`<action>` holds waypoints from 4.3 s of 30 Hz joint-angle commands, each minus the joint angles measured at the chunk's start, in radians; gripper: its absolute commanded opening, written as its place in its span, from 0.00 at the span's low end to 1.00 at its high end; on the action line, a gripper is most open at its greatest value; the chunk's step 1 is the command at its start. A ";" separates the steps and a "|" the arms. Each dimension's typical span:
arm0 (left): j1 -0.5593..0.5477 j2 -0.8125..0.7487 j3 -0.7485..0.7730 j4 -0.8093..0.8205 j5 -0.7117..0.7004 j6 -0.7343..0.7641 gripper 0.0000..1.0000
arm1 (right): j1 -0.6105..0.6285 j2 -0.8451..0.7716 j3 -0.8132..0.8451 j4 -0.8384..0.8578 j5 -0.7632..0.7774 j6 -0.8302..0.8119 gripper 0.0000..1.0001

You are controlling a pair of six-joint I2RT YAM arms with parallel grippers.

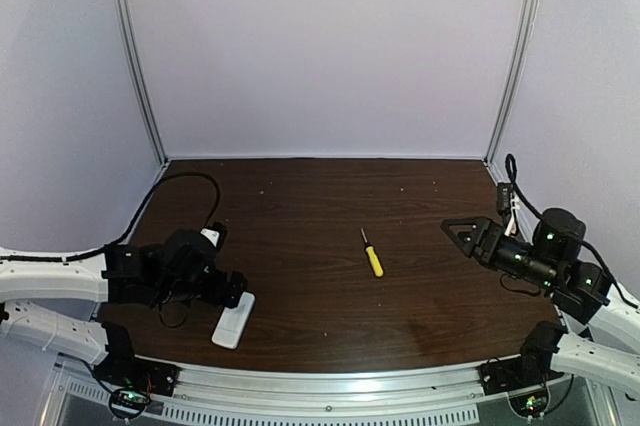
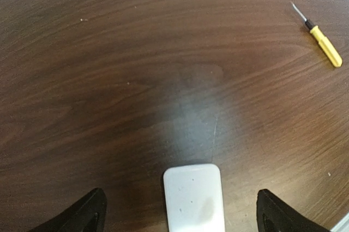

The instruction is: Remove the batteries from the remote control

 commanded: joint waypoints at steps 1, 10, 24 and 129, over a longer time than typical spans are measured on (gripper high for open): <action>-0.088 0.067 0.049 -0.115 -0.094 -0.138 0.97 | 0.102 -0.018 -0.002 -0.068 0.153 0.053 1.00; -0.175 0.098 0.010 -0.173 -0.045 -0.248 0.95 | 0.315 0.039 -0.025 -0.070 0.309 0.090 1.00; -0.321 0.190 -0.034 -0.148 -0.040 -0.387 0.84 | 0.559 0.112 -0.080 0.016 0.459 0.159 1.00; -0.180 0.429 0.180 0.572 0.486 0.801 0.00 | 0.369 0.738 0.388 -0.110 -0.235 -0.133 1.00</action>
